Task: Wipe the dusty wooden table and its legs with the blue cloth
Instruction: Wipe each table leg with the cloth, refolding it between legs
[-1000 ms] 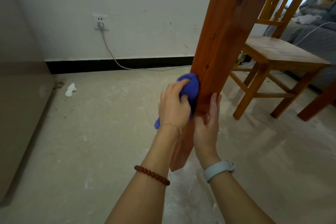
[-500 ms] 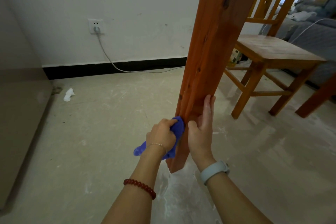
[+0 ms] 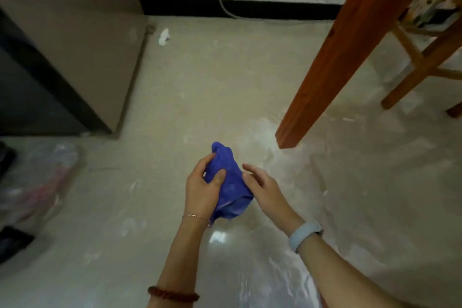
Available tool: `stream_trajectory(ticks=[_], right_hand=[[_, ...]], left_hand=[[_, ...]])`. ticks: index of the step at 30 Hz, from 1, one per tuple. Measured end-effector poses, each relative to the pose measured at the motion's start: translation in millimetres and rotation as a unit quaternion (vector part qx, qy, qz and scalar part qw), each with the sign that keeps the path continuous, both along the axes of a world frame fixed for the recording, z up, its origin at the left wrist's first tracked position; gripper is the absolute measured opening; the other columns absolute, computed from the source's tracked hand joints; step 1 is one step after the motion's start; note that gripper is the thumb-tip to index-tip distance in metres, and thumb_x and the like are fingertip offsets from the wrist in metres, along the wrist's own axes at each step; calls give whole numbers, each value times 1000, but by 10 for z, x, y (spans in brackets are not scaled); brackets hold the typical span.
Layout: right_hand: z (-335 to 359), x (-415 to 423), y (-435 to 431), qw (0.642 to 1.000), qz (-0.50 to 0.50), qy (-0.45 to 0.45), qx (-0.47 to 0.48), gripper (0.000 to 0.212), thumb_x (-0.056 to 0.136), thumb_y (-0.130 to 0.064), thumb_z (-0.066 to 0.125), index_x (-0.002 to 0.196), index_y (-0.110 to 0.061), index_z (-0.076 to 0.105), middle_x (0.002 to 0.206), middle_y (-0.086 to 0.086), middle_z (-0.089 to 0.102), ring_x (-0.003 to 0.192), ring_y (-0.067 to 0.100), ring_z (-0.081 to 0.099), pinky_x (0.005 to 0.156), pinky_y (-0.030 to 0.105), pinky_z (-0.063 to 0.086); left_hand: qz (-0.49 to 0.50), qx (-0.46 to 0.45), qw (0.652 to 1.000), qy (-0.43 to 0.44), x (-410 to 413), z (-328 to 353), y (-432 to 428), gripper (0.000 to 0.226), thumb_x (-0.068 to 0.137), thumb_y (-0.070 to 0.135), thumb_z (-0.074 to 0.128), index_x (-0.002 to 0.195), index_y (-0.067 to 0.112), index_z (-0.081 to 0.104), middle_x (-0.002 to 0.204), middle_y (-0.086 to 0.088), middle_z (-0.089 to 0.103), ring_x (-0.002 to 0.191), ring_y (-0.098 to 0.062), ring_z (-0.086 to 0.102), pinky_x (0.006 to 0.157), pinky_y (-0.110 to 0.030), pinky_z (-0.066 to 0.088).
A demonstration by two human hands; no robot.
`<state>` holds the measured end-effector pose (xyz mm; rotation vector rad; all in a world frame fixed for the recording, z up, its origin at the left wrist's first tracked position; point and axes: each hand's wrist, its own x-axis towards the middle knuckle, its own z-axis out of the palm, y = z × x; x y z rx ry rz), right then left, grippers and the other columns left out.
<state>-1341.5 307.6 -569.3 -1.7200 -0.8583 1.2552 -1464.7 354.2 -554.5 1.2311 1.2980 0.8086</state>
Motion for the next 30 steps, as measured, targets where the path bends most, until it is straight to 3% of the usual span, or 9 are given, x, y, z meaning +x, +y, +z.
stream_trajectory(ticks=[2, 4, 9, 13, 17, 19, 22, 25, 30], right_hand=[[4, -381, -219, 996, 69, 36, -43, 26, 92, -20, 53, 116, -11, 55, 103, 4, 63, 91, 10, 60, 82, 24, 50], [104, -779, -456, 987, 136, 26, -84, 24, 89, -17, 58, 110, -6, 58, 103, 10, 64, 93, 16, 59, 85, 33, 49], [670, -1757, -1217, 961, 245, -66, -111, 31, 83, -14, 63, 113, -10, 53, 100, 1, 58, 93, 16, 56, 83, 27, 45], [1252, -2158, -1869, 927, 315, -168, -112, 34, 82, -18, 63, 113, -14, 50, 101, -1, 57, 93, 21, 56, 82, 29, 44], [2020, -2334, -2531, 924, 303, -215, -94, 32, 81, -15, 60, 113, -15, 55, 116, 4, 59, 105, 22, 55, 88, 25, 37], [2483, -2340, -2878, 925, 306, -214, -76, 33, 81, -11, 60, 114, -14, 56, 117, 6, 57, 108, 22, 54, 85, 18, 32], [3194, -2220, -3391, 932, 303, -189, -66, 34, 81, -5, 57, 114, -13, 56, 114, 9, 56, 107, 22, 53, 89, 19, 34], [3868, -2034, -3808, 937, 305, -156, -68, 31, 84, -4, 53, 114, -13, 55, 111, 5, 54, 102, 17, 52, 89, 20, 36], [4581, -1555, -4345, 945, 300, -110, -70, 26, 88, 2, 45, 108, -7, 58, 107, 12, 58, 100, 18, 50, 90, 21, 36]], left_hand=[[66, -35, 997, -18, -402, -4, -340, 33, 85, 2, 57, 113, 20, 53, 112, 5, 54, 103, -11, 50, 77, -8, 43], [136, -71, 988, -16, -810, 56, -724, 34, 85, 1, 57, 114, 18, 52, 115, 0, 55, 105, -13, 51, 86, -20, 45], [244, -156, 957, -8, -1816, 579, -1851, 50, 85, -5, 53, 129, 14, 38, 122, -9, 49, 104, -24, 54, 87, -33, 48], [252, -193, 942, 113, -2389, 1165, -2772, 59, 82, -3, 57, 135, 11, 34, 131, -11, 41, 118, -28, 47, 100, -45, 41], [199, -178, 943, 196, -2682, 1918, -3480, 60, 79, -2, 61, 133, 11, 39, 132, -14, 39, 121, -30, 43, 103, -48, 37], [145, -160, 952, 219, -2722, 2372, -3740, 64, 76, -3, 64, 134, 9, 39, 133, -16, 38, 125, -31, 40, 109, -37, 29], [24, -138, 959, 247, -2646, 3084, -4093, 69, 76, 0, 66, 137, 9, 35, 143, -14, 33, 132, -29, 33, 105, -22, 20], [-90, -101, 953, 272, -2493, 3731, -4386, 73, 76, 5, 68, 139, 15, 32, 149, -9, 26, 135, -30, 26, 108, -29, 21], [-185, -63, 942, 273, -2113, 4487, -4539, 68, 78, 4, 63, 138, 18, 34, 148, -5, 30, 136, -27, 23, 112, -38, 24]])
